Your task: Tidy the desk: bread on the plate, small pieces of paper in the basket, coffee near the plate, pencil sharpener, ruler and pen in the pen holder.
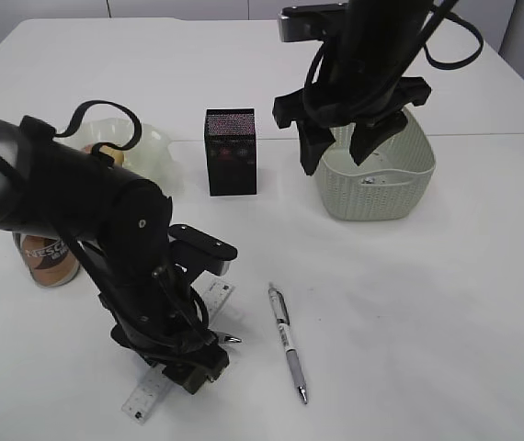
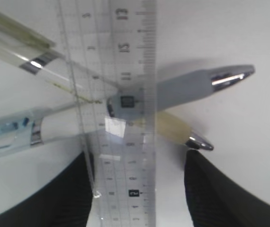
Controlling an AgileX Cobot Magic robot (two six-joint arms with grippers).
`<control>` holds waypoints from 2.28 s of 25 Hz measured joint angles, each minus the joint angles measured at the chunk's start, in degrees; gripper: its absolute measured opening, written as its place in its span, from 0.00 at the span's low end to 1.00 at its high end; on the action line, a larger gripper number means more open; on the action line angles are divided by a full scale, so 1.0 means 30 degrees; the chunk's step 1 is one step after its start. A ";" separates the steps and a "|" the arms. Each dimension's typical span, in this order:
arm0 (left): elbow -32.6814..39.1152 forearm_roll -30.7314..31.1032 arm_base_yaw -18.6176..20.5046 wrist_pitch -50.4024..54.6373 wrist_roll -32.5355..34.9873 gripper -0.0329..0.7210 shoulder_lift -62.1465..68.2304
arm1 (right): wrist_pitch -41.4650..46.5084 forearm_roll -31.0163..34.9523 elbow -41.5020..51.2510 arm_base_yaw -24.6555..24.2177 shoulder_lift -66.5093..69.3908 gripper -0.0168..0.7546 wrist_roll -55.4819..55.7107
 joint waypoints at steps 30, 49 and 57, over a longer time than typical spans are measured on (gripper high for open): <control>-0.0113 -0.0047 0.0000 0.0354 -0.0029 0.41 0.0000 | 0.0000 0.0000 0.0000 0.0000 0.0000 0.63 0.0000; -0.2030 -0.0154 0.0000 0.3563 -0.0029 0.41 0.0044 | 0.0000 0.0000 0.0000 0.0000 0.0000 0.63 0.0000; -0.4321 -0.0197 0.0000 0.7512 -0.0229 0.41 0.0044 | 0.0000 0.0000 0.0000 0.0000 0.0000 0.63 0.0000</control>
